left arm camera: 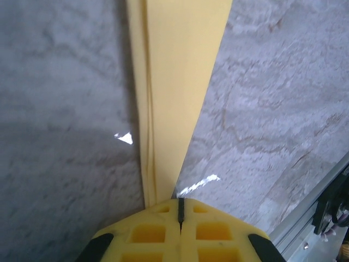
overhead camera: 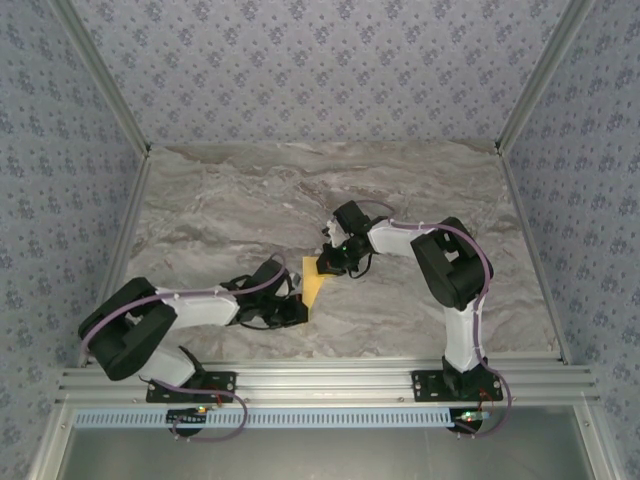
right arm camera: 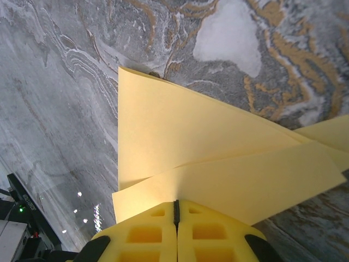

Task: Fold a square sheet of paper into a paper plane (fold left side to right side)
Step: Fold the wing for the fifth time at the center of the table, then pick up the paper plane at the center of the table.

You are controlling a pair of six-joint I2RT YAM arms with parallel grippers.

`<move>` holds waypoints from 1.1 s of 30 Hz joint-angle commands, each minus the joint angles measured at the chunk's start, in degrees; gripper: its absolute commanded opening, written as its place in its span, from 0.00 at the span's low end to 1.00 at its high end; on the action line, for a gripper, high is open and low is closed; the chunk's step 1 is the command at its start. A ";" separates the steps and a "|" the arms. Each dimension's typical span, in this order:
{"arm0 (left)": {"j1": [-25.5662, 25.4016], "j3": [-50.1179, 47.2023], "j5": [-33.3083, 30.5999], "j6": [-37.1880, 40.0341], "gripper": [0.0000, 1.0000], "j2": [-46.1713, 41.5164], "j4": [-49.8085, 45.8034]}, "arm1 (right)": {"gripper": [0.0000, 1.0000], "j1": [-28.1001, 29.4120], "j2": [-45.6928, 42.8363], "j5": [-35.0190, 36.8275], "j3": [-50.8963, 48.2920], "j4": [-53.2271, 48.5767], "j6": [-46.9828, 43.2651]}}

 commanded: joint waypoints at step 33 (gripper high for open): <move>11.74 11.48 -29.15 4.09 0.26 -18.15 -26.74 | 0.76 14.33 -10.77 32.32 4.81 -14.01 14.17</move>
